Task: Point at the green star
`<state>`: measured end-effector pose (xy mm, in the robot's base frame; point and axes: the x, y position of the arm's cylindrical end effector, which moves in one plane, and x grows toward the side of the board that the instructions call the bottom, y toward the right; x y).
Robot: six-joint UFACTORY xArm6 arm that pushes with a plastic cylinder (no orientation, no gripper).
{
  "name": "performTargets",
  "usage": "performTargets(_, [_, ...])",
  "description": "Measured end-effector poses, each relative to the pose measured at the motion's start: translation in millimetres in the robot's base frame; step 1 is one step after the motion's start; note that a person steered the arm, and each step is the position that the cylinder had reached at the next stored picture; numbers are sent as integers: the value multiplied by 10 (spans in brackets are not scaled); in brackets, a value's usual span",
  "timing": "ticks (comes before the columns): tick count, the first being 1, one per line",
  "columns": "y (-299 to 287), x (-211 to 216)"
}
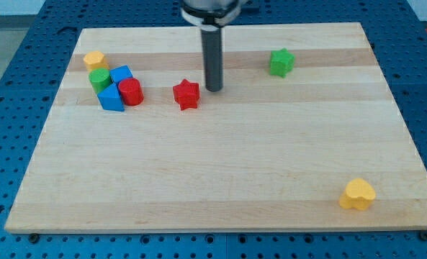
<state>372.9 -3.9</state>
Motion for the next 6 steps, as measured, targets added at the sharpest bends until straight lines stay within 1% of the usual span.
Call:
performTargets(1, [-272,126])
performTargets(2, [-993,230])
performTargets(3, [-1450,261])
performTargets(4, [-879,261])
performTargets(6, [1051,5])
